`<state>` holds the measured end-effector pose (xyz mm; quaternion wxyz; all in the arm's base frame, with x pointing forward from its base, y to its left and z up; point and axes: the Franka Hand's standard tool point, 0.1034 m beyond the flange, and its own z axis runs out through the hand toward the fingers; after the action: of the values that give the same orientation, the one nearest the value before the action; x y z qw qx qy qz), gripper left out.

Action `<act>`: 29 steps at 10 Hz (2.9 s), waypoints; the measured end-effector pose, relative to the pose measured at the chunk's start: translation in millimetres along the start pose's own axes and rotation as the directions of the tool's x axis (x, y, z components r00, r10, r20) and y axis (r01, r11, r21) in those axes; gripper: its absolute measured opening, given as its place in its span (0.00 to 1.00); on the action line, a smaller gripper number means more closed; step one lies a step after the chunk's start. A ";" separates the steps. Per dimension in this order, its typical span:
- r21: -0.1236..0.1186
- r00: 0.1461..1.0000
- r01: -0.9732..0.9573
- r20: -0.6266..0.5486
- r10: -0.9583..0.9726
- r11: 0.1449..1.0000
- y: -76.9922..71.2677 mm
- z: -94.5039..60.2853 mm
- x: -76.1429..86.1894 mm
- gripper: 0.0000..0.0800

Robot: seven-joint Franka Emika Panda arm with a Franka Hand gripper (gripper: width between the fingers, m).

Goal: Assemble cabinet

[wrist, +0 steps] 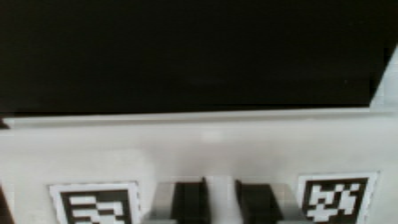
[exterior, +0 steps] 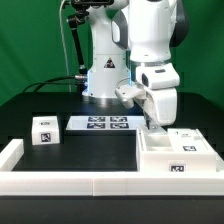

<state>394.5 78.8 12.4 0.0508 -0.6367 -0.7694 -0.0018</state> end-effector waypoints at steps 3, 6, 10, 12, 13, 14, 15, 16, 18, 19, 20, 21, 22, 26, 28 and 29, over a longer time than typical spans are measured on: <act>-0.003 1.000 -0.019 0.003 0.019 1.000 0.4 -2.9 -3.8 0.09; -0.007 0.990 -0.138 0.029 0.138 0.990 2.7 -25.3 -14.3 0.09; 0.017 0.978 -0.199 0.064 0.198 0.980 4.6 -52.1 -24.0 0.09; 0.019 0.978 -0.199 0.064 0.198 0.980 3.7 -50.9 -23.8 0.09; 0.020 0.978 -0.199 0.064 0.198 0.980 3.6 -50.8 -23.8 0.09; 0.020 0.978 -0.200 0.064 0.198 0.980 3.5 -50.5 -23.8 0.09; 0.021 0.978 -0.200 0.064 0.198 0.980 3.4 -50.4 -23.7 0.09; 0.012 0.978 -0.199 0.062 0.197 0.980 4.3 -50.4 -23.5 0.09; -0.035 0.979 -0.198 0.049 0.200 0.980 7.3 -50.1 -21.9 0.09; -0.096 0.979 -0.198 0.033 0.202 0.975 10.8 -50.8 -19.7 0.09; -0.135 0.980 -0.193 0.023 0.197 0.972 10.7 -50.6 -18.6 0.09; -0.157 0.980 -0.190 0.019 0.196 0.969 10.9 -50.7 -19.9 0.09; -0.144 0.979 -0.197 0.023 0.202 0.970 11.1 -50.4 -23.2 0.09; -0.143 0.972 -0.228 0.015 0.233 0.963 24.7 -48.5 -25.5 0.09; -0.140 0.972 -0.229 0.015 0.233 0.963 23.0 -47.3 -25.6 0.09; -0.140 0.972 -0.229 0.015 0.233 0.963 22.9 -47.2 -25.6 0.09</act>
Offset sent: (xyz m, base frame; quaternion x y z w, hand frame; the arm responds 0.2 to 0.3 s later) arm -0.0029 -0.0173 0.0146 -0.0008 -0.0156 0.0576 0.9982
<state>425.3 54.9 55.8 -0.0051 -0.7241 -0.6886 -0.0388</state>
